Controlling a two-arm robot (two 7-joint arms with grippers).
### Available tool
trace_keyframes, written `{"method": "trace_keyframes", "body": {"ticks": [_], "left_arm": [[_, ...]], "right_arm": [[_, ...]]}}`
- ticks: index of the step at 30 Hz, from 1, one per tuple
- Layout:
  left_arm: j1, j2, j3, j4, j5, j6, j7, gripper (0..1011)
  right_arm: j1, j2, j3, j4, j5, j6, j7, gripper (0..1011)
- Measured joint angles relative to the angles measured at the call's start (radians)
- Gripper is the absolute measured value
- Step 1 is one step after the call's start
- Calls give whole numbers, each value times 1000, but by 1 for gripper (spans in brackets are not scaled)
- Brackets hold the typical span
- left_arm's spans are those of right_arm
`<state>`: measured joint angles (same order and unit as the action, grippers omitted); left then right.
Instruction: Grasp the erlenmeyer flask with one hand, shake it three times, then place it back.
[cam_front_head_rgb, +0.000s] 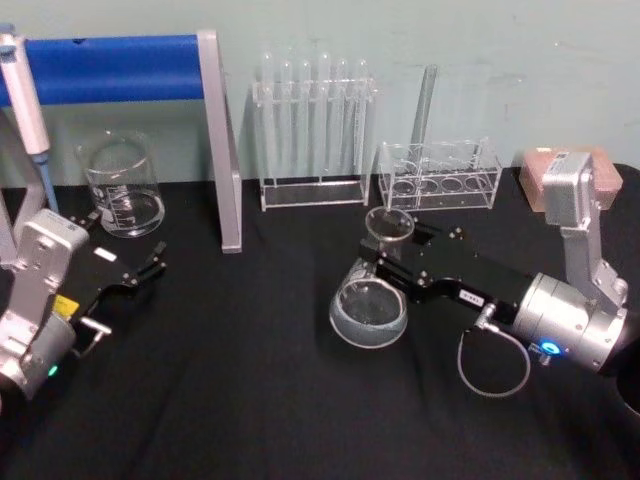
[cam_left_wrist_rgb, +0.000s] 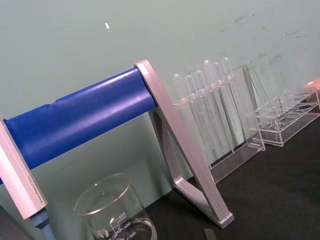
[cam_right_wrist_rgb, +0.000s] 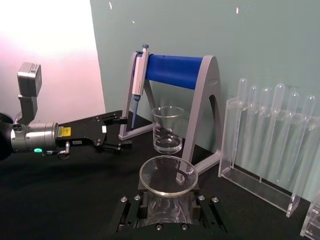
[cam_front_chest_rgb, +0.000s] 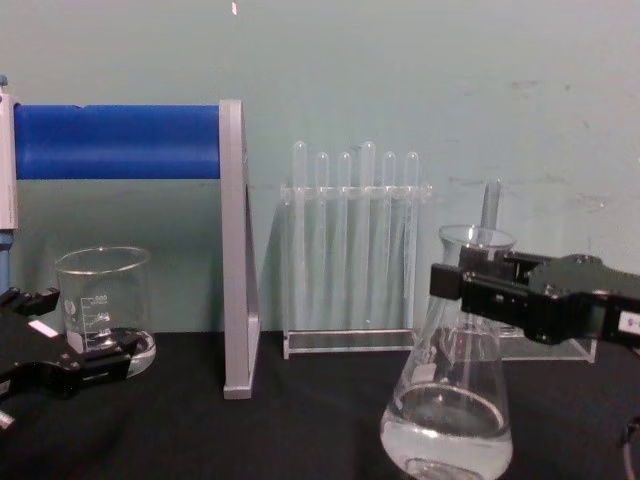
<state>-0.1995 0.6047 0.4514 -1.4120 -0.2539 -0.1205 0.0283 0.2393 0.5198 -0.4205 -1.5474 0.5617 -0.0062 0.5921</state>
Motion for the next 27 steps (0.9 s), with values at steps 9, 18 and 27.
{"method": "trace_keyframes", "body": {"ticks": [9, 18, 27], "left_arm": [[0, 0, 0, 0, 0, 0, 0, 1001], [0, 0, 0, 0, 0, 0, 0, 1001], [0, 0, 0, 0, 0, 0, 0, 1001]], "right_arm": [[14, -4, -28, 46, 1, -15, 18, 449], [39, -11, -61, 108, -19, -55, 58, 449], [60, -24, -80, 157, -32, -69, 81, 449]]}}
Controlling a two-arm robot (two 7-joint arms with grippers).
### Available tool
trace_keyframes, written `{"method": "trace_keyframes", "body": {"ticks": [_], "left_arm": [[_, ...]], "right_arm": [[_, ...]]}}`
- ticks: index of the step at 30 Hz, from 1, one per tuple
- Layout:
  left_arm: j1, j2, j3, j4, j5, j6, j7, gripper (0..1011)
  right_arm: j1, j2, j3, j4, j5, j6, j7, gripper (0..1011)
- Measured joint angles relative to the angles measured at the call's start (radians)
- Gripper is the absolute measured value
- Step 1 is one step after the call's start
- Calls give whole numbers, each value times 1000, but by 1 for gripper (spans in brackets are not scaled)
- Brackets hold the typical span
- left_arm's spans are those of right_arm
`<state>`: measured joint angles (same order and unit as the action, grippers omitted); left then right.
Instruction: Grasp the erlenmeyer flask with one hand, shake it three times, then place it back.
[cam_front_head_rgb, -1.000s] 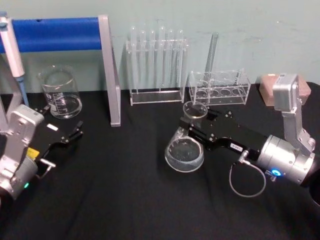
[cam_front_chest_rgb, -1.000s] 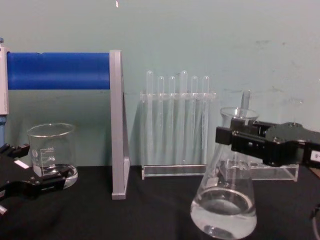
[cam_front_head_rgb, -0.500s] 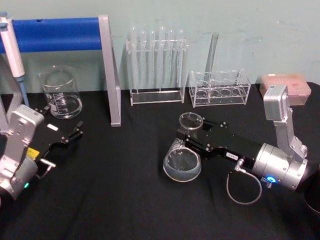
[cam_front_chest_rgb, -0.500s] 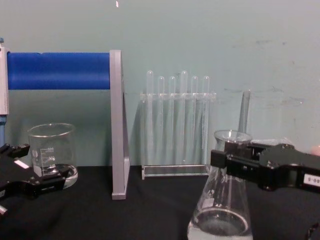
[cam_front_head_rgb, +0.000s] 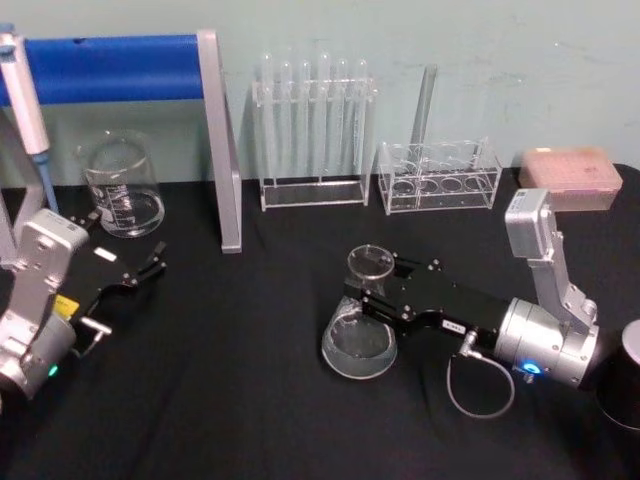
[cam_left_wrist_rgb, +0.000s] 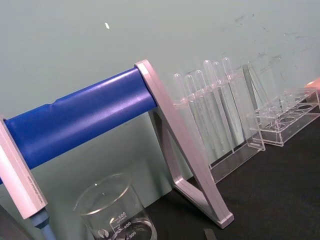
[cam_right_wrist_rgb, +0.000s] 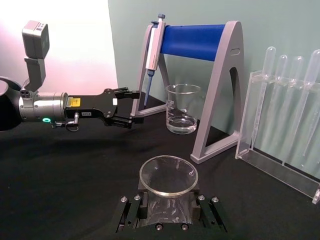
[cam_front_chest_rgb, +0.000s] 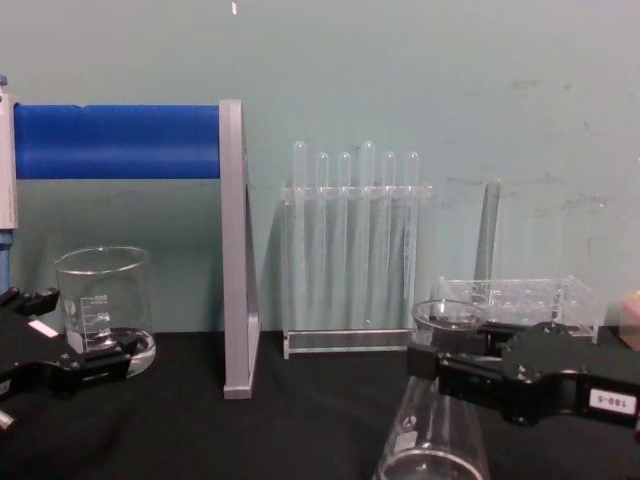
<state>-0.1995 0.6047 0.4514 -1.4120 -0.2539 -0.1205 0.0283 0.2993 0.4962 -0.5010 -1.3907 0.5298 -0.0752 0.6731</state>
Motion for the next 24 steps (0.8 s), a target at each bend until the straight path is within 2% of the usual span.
{"method": "trace_keyframes", "body": {"ticks": [24], "left_arm": [[0, 0, 0, 0, 0, 0, 0, 1001]], "right_arm": [[20, -12, -16, 32, -4, -8, 15, 449]]}}
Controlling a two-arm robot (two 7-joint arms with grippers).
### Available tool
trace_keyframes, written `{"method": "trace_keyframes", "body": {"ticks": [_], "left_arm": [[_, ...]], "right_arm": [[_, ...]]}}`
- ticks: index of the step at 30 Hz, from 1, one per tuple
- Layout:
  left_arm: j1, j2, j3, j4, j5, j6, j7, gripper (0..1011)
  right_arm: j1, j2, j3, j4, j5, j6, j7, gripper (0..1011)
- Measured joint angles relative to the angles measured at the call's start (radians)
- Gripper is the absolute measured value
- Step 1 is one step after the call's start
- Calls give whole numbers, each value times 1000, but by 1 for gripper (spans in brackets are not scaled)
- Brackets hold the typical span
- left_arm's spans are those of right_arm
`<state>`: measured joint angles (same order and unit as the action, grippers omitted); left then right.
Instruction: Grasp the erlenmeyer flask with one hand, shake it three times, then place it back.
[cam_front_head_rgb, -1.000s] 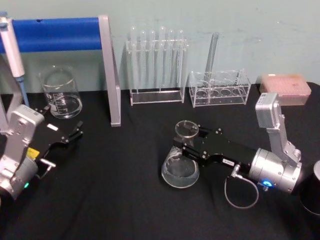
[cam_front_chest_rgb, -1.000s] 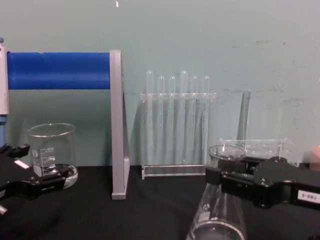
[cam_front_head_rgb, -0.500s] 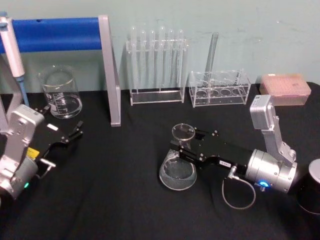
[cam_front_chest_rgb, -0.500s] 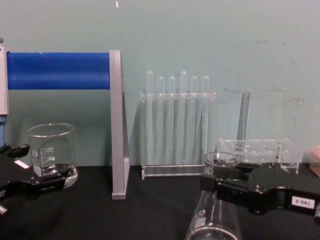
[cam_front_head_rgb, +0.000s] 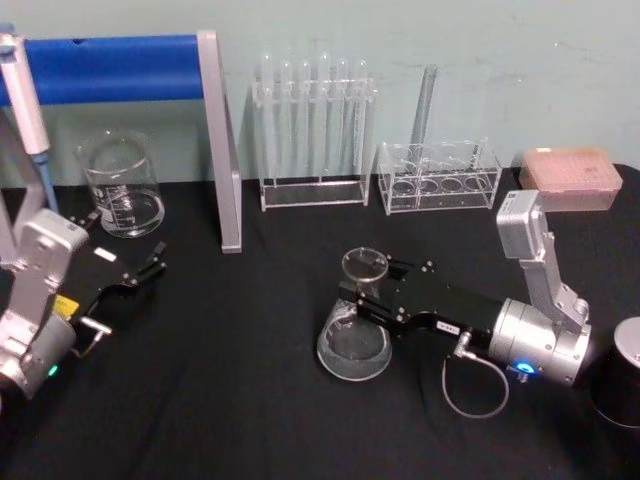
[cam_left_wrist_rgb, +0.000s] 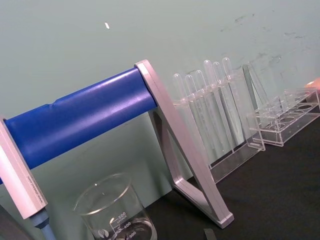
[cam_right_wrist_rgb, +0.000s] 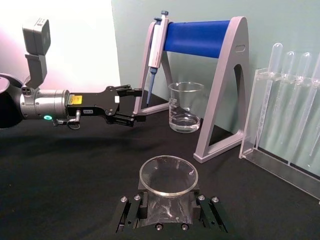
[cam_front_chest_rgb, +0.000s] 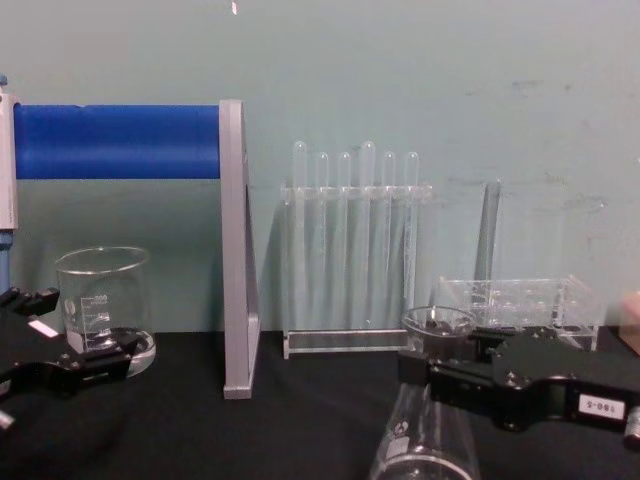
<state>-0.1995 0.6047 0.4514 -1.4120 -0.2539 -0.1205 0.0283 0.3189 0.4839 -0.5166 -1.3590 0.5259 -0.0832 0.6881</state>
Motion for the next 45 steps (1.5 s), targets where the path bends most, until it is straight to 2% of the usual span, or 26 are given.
{"method": "trace_keyframes", "body": {"ticks": [45], "left_arm": [[0, 0, 0, 0, 0, 0, 0, 1001]], "right_arm": [[9, -3, -14, 10, -11, 12, 2, 449]]}}
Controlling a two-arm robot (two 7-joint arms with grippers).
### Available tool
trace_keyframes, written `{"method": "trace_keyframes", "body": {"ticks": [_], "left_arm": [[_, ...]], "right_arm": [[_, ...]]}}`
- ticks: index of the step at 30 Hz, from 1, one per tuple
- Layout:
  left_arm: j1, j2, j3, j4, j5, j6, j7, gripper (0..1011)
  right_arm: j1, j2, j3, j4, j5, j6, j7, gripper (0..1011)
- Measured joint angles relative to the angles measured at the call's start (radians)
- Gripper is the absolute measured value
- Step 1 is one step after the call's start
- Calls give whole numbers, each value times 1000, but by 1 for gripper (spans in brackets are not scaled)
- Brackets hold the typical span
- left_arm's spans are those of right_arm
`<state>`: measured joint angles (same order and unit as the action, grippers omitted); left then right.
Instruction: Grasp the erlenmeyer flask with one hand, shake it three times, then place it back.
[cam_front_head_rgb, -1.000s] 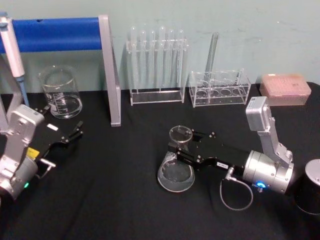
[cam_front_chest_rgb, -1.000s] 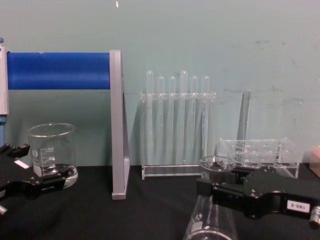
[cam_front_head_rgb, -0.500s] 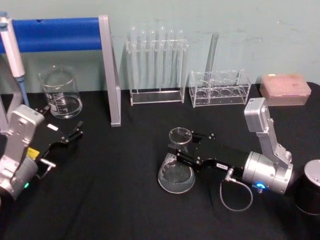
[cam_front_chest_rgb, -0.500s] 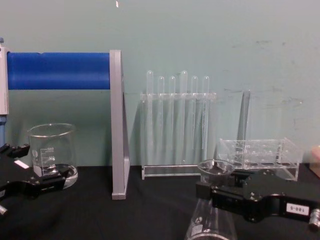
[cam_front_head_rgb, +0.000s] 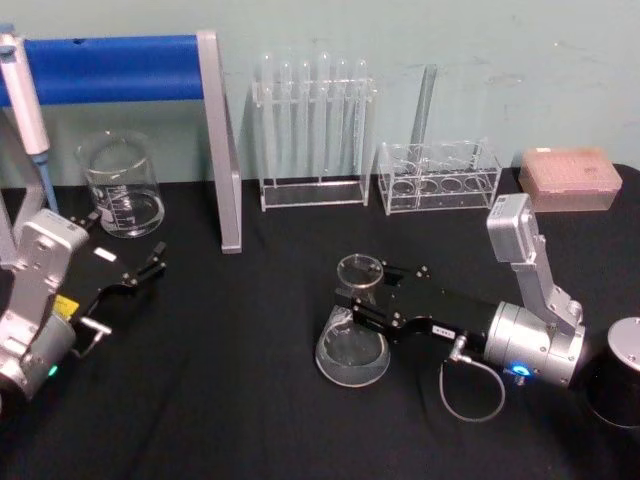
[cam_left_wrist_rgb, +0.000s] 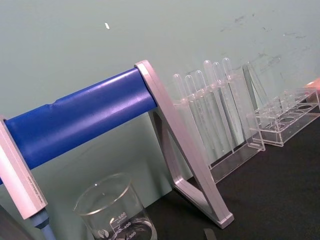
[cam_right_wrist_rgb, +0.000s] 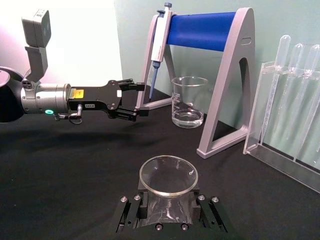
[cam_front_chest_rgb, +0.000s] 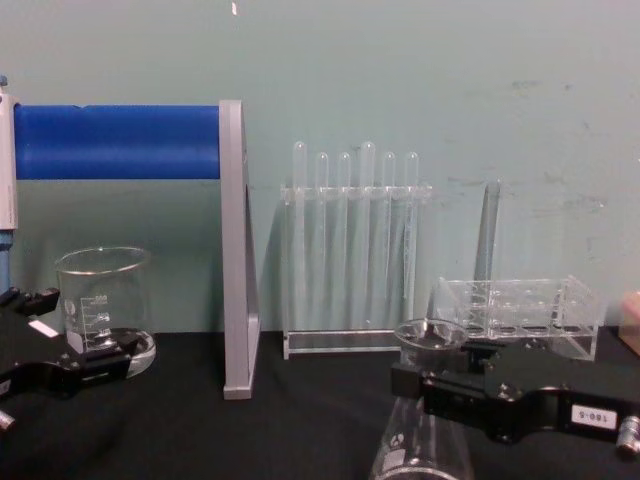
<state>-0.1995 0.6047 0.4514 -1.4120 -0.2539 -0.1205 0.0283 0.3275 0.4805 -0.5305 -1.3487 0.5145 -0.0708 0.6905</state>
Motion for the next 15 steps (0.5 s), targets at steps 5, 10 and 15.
{"method": "trace_keyframes", "body": {"ticks": [5, 10, 15], "left_arm": [[0, 0, 0, 0, 0, 0, 0, 1001], [0, 0, 0, 0, 0, 0, 0, 1001], [0, 0, 0, 0, 0, 0, 0, 1001]], "right_arm": [[0, 0, 0, 0, 0, 0, 0, 449], [-1, 0, 0, -1, -1, 0, -1, 449], [-1, 0, 0, -1, -1, 0, -2, 449]]}}
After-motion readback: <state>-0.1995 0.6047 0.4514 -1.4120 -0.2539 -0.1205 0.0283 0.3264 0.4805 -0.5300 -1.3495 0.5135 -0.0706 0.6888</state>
